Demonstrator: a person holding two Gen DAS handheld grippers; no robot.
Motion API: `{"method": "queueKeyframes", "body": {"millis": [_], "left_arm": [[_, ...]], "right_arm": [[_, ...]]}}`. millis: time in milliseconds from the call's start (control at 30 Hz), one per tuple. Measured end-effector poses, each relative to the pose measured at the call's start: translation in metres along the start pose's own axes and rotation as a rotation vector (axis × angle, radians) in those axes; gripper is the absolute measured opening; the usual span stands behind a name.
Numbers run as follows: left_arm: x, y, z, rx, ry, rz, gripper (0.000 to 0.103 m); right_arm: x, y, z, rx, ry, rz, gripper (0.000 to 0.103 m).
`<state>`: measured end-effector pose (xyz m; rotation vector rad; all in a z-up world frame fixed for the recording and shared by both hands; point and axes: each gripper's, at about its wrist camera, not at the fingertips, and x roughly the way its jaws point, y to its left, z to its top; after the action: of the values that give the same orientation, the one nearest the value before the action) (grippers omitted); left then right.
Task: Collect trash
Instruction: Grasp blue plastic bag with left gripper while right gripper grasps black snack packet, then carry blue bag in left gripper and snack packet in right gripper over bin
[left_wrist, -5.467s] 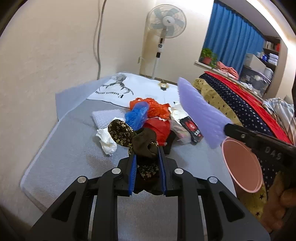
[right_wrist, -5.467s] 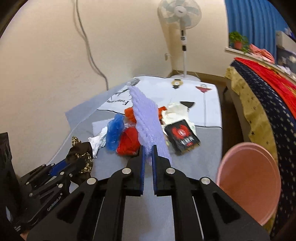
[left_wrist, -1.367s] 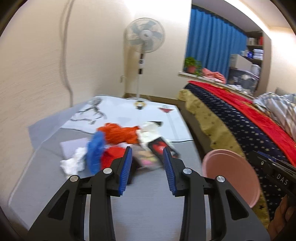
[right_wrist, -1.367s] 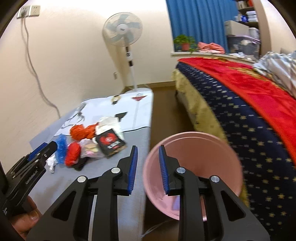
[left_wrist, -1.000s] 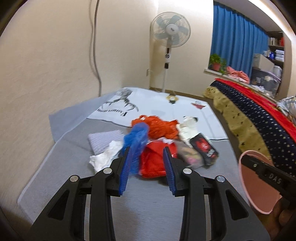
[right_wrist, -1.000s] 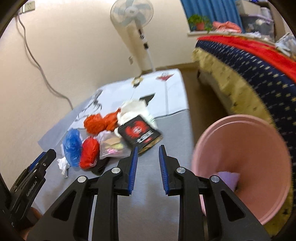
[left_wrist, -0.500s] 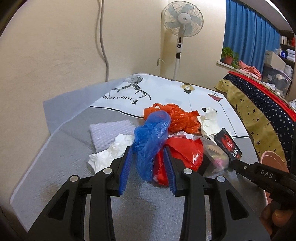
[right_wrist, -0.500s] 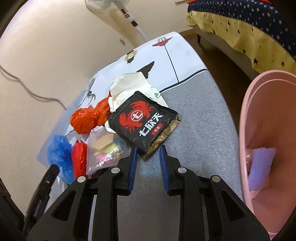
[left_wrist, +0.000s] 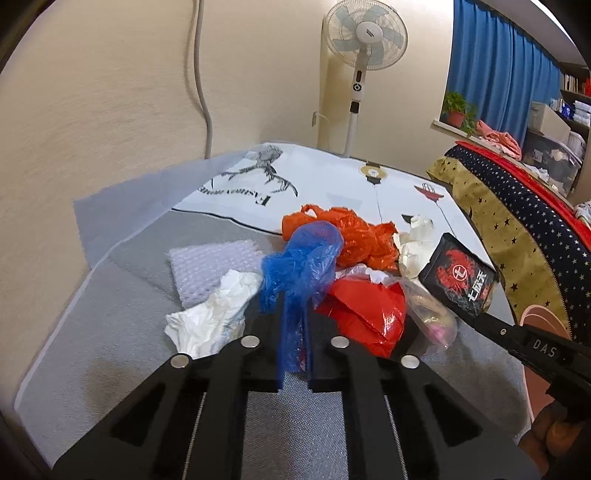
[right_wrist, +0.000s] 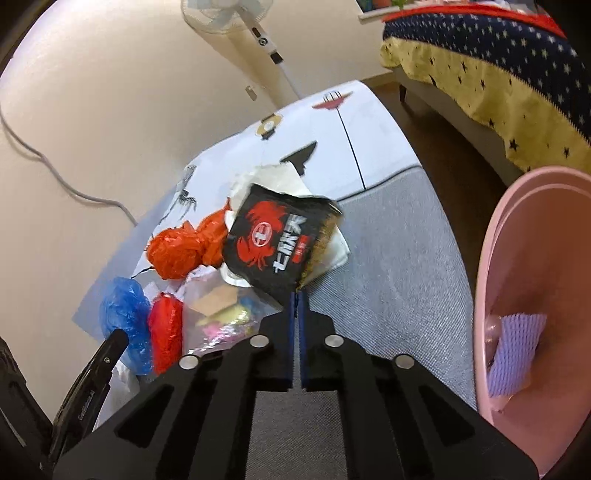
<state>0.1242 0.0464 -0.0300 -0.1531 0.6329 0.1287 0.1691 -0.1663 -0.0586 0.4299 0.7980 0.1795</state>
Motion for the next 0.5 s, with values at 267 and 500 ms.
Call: {"method": "queueKeyframes", "body": {"millis": [267, 500], "left_arm": [[-0.026, 0.003, 0.01, -0.017, -0.05, -0.032, 0.001], [-0.052, 0.005, 0.013, -0.019, -0.086, -0.062, 0.001]], "right_arm": [[-0.04, 0.02, 0.002, -0.116, -0.066, -0.022, 0.0], [-0.073, 0.032, -0.007, -0.2, -0.095, -0.07, 0.0]]}}
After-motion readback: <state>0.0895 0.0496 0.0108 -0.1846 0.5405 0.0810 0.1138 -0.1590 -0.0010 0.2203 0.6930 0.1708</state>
